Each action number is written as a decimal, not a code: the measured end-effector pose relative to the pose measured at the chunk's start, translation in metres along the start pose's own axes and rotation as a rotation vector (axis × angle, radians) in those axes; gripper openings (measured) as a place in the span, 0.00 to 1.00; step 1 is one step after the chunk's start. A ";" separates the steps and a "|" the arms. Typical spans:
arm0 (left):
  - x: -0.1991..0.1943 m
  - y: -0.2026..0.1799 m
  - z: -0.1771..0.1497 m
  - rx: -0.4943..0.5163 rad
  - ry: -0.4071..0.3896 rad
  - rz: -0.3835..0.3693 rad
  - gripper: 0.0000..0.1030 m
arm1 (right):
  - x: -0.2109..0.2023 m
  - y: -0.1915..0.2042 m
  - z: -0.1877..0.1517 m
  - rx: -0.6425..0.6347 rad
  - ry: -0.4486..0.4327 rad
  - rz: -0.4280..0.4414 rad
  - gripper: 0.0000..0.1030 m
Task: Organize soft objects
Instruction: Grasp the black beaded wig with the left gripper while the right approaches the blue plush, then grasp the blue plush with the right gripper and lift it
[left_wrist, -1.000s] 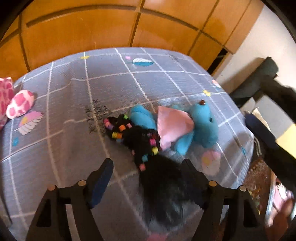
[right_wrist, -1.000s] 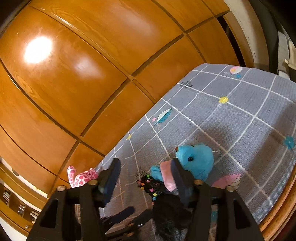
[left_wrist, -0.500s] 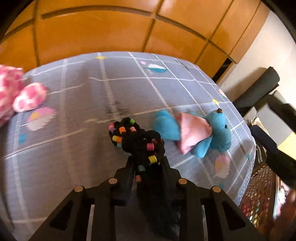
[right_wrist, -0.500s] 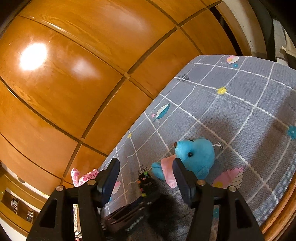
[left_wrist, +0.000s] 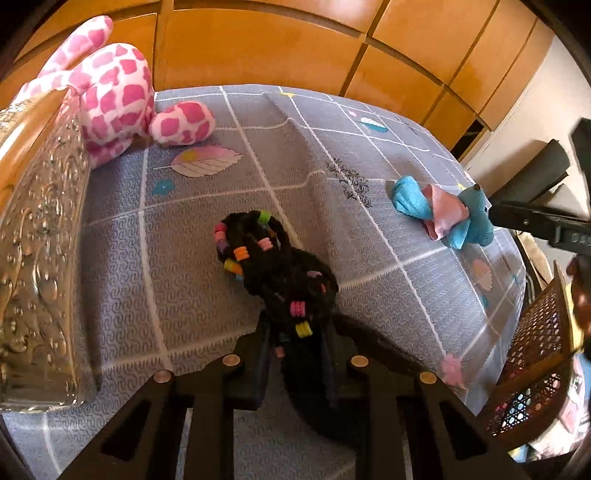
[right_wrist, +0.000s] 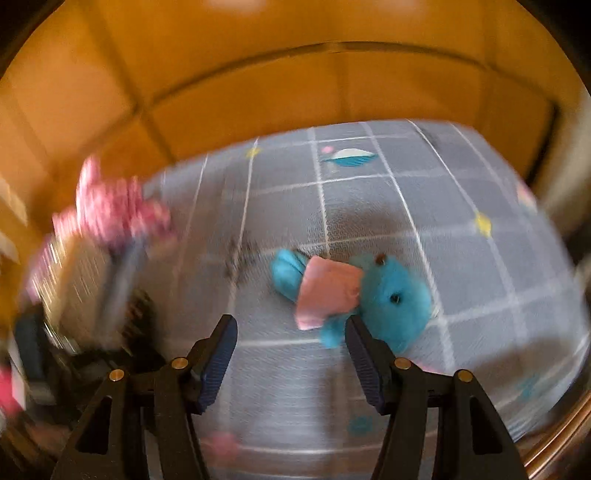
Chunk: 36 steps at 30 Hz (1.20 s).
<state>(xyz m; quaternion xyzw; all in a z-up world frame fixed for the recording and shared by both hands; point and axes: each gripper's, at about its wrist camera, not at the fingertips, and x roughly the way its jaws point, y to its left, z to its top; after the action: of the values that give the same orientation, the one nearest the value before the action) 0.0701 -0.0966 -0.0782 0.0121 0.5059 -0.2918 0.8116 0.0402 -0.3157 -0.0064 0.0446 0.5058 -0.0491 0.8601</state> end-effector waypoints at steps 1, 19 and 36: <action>0.001 -0.001 0.000 0.006 -0.004 0.005 0.23 | 0.004 0.003 0.003 -0.081 0.030 -0.046 0.60; 0.001 0.006 -0.003 -0.058 -0.031 0.006 0.25 | 0.095 0.018 0.017 -0.663 0.316 -0.335 0.71; -0.012 -0.001 -0.010 -0.044 -0.073 0.084 0.14 | 0.037 0.041 0.034 -0.136 0.088 0.013 0.28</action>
<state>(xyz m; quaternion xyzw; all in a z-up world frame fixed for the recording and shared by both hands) 0.0576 -0.0890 -0.0733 0.0048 0.4814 -0.2465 0.8411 0.0928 -0.2813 -0.0217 -0.0086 0.5451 -0.0070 0.8383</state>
